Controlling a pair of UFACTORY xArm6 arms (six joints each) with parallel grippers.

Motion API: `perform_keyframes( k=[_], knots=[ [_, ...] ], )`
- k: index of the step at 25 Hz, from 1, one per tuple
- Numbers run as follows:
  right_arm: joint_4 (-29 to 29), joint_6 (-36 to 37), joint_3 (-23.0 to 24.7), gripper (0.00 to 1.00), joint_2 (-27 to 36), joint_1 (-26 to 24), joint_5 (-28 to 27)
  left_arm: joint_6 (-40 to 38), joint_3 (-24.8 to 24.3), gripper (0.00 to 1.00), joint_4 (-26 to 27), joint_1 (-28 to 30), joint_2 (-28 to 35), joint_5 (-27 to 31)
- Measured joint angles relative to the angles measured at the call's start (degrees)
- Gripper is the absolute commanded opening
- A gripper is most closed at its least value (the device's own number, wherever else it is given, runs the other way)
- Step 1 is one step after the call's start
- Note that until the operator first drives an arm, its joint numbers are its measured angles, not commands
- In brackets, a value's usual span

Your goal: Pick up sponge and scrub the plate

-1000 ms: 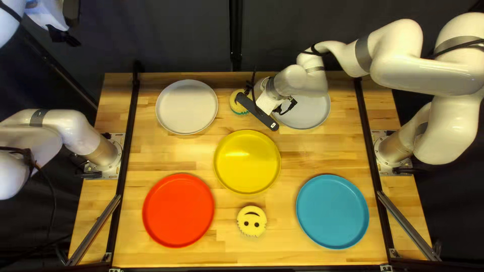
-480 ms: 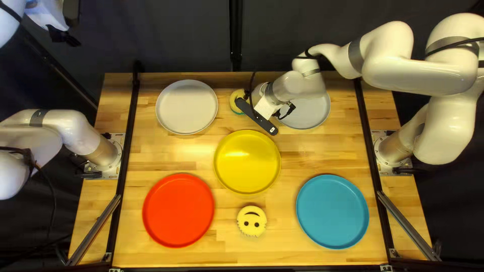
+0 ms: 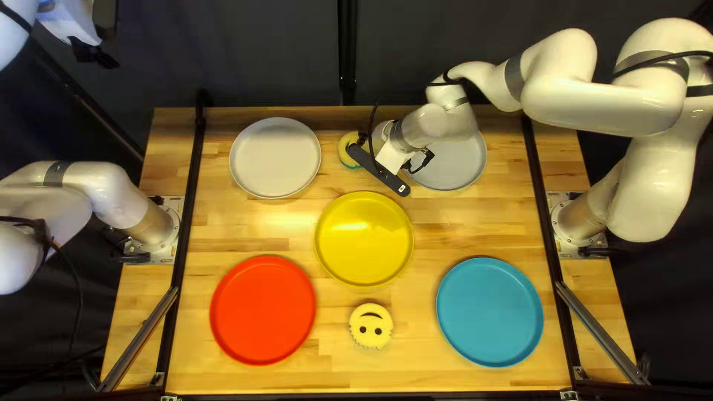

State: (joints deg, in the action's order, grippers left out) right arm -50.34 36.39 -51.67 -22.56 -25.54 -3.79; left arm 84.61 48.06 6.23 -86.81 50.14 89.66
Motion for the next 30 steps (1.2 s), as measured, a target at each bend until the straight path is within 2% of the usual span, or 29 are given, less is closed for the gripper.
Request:
perform_keyframes(
  k=[1,2,21,26,30],
  knots=[
    [0.2,0.3,0.0,0.85,-0.1,-0.1,0.2,0.0,0.0,1.0,0.0,0.0,0.0,0.0],
    [0.4,0.5,-0.1,0.0,-0.2,-0.2,0.3,0.0,0.0,1.0,0.0,0.0,0.0,0.0],
    [2.1,0.9,-0.2,0.0,0.3,0.6,-0.9,0.0,0.0,1.0,0.0,0.0,0.0,0.0],
    [8.8,6.0,0.6,0.0,2.8,2.1,-3.2,0.0,0.0,1.0,0.0,0.0,0.0,0.0],
    [17.0,13.1,2.0,0.0,6.1,3.1,-5.8,0.0,0.0,1.0,0.0,0.0,0.0,0.0]
  ],
)
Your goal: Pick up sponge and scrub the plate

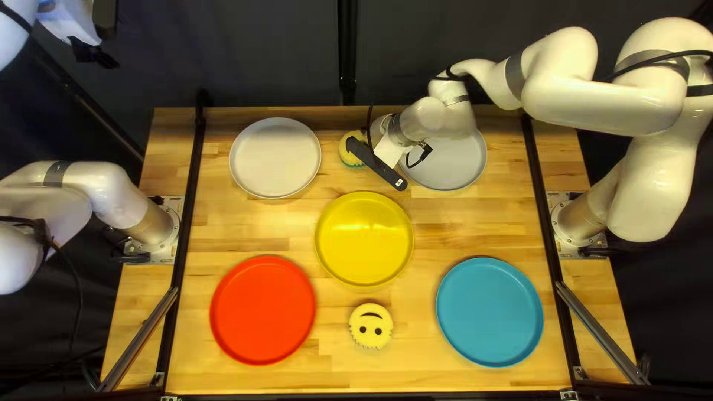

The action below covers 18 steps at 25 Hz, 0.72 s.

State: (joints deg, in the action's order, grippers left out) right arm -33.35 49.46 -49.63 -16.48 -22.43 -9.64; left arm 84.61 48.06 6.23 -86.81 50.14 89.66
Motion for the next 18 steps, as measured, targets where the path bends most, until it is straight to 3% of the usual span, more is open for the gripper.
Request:
perform_keyframes(
  k=[4,11,14,18],
  knots=[
    [8.9,7.6,3.5,0.0,7.0,0.6,-4.5,0.0,0.0,1.0,0.0,0.0,0.0,0.0],
    [18.9,16.3,11.9,0.0,21.4,0.5,-14.9,0.0,0.0,1.0,0.0,0.0,0.0,0.0],
    [21.2,18.1,14.6,0.0,24.8,1.0,-18.3,0.0,0.0,1.0,0.0,0.0,0.0,0.0],
    [22.0,18.4,17.9,0.0,26.3,1.4,-18.9,0.0,0.0,1.0,0.0,0.0,0.0,0.0]
  ],
)
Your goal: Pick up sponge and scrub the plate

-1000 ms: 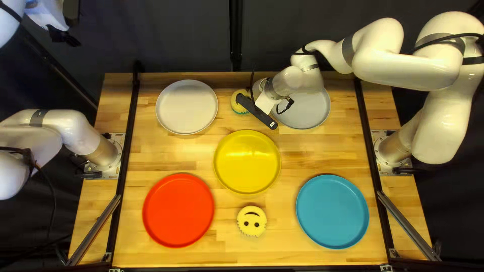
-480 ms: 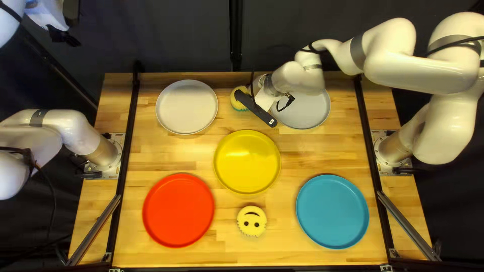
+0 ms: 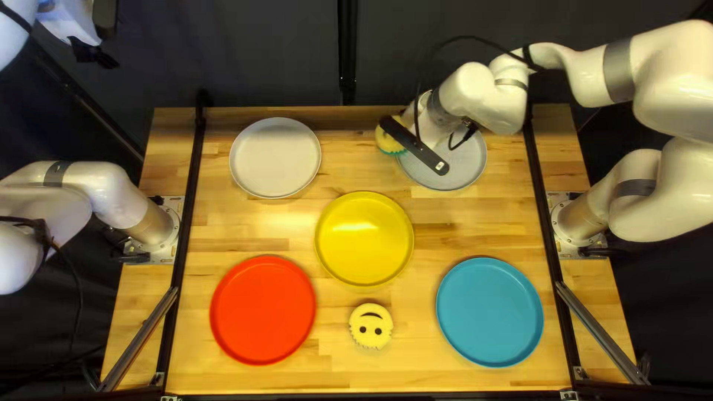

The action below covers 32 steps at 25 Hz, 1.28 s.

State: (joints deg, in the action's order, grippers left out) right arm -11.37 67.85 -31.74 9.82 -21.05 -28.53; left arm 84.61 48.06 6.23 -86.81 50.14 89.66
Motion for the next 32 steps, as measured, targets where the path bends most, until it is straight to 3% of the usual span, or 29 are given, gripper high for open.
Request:
perform_keyframes(
  k=[17,32],
  knots=[
    [-1.7,-3.7,7.6,0.0,1.5,0.2,3.4,0.0,0.0,1.0,0.0,0.0,0.0,0.0],
    [-1.7,-1.2,2.7,0.0,-6.2,-3.8,3.5,0.0,0.0,1.0,0.0,0.0,0.0,0.0]
  ],
)
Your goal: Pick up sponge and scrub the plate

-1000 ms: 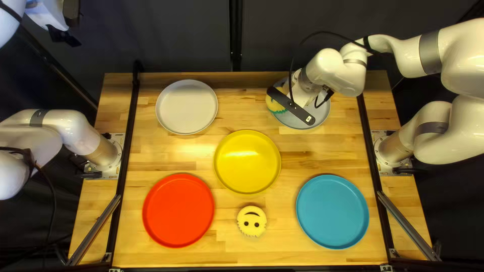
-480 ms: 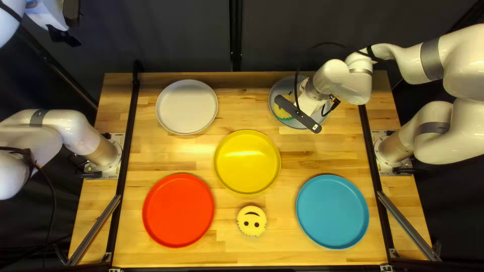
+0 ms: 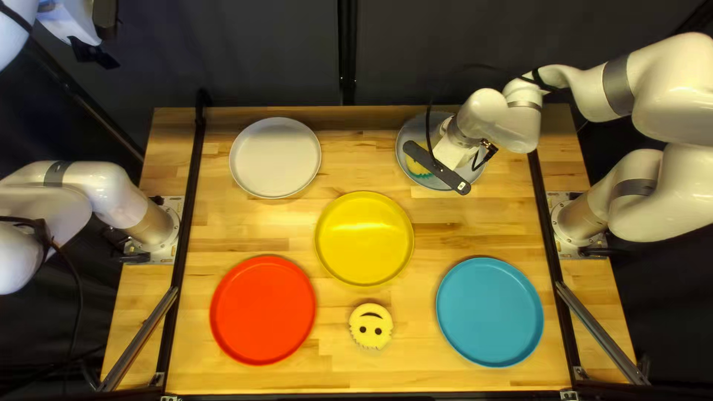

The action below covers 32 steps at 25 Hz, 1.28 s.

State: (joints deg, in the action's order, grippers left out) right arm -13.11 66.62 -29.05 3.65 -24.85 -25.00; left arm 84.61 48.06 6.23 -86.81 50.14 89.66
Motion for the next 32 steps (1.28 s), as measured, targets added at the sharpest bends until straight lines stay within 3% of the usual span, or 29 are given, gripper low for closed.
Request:
perform_keyframes(
  k=[9,16,32],
  knots=[
    [1.9,5.2,-4.6,0.0,-4.6,-4.9,-0.4,0.0,0.0,1.0,0.0,0.0,0.0,0.0],
    [2.9,7.1,-5.3,0.0,-4.4,-6.9,-1.0,0.0,0.0,1.0,0.0,0.0,0.0,0.0],
    [5.1,5.6,0.1,0.0,3.9,0.0,-6.6,0.0,0.0,1.0,0.0,0.0,0.0,0.0]
  ],
)
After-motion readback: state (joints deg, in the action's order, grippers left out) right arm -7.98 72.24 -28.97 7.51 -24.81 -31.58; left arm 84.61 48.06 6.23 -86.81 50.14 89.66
